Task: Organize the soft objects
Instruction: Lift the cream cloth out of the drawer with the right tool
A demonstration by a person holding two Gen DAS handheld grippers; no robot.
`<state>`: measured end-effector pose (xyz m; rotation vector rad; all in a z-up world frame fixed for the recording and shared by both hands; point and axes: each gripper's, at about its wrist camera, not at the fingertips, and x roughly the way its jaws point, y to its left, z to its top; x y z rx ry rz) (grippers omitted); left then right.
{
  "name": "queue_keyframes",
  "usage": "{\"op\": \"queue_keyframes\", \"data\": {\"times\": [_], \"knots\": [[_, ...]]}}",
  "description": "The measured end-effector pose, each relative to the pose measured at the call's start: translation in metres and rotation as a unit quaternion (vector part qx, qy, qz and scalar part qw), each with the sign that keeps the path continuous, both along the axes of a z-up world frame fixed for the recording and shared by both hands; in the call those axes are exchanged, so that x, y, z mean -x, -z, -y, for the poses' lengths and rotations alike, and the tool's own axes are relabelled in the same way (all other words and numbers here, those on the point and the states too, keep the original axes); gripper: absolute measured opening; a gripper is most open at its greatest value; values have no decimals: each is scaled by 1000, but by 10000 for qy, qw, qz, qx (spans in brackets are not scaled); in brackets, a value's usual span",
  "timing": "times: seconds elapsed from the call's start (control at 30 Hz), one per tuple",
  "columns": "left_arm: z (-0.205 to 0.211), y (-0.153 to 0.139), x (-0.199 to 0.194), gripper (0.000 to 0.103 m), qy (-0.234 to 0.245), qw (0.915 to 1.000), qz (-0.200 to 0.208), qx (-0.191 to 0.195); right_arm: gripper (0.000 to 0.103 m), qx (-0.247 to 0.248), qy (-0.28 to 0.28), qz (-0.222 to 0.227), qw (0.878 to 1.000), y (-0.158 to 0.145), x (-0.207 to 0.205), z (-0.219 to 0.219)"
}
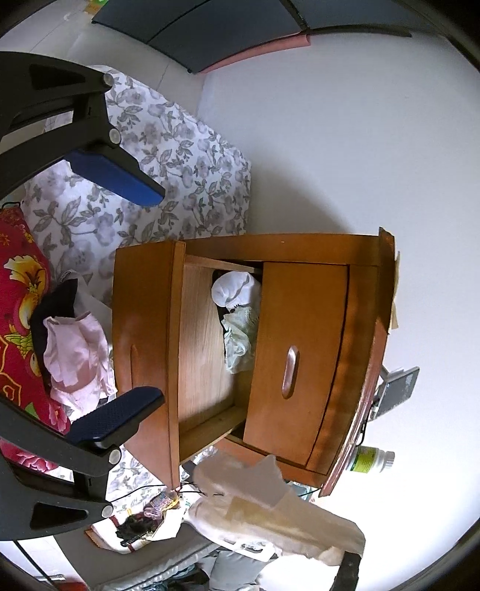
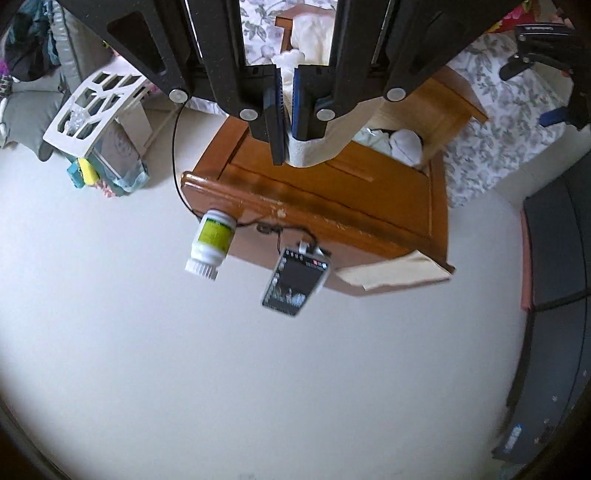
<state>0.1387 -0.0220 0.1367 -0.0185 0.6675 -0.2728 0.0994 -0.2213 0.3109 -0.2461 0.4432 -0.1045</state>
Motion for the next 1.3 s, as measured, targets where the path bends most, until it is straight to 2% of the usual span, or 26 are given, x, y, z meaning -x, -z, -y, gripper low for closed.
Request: {"op": "queue_keyframes", "data": {"times": [0.17, 0.33, 0.47, 0.6, 0.7, 1.03, 1.3], "knots": [[3, -7, 12, 99, 40, 9999, 68, -109, 4, -146, -95, 101, 9998, -5, 25, 0], [2, -12, 21, 99, -14, 9999, 90, -92, 4, -306, -181, 51, 9994, 3, 43, -2], [1, -15, 30, 99, -9, 9998, 156, -88, 4, -453, -232, 32, 9987, 27, 57, -4], [0, -14, 33, 99, 5, 9998, 125, -122, 4, -940, -317, -212, 9948, 62, 64, -5], [-1, -15, 35, 99, -2, 9998, 152, -132, 4, -1121, -261, -417, 9925, 85, 63, -7], [-3, -5, 31, 99, 1, 9999, 11, -164, 4, -1213, -184, -1039, 9870, 144, 45, -17], [1, 10, 23, 99, 21, 9996, -179, -210, 4, -1522, -182, -1375, 9786, 170, 15, -20]]}}
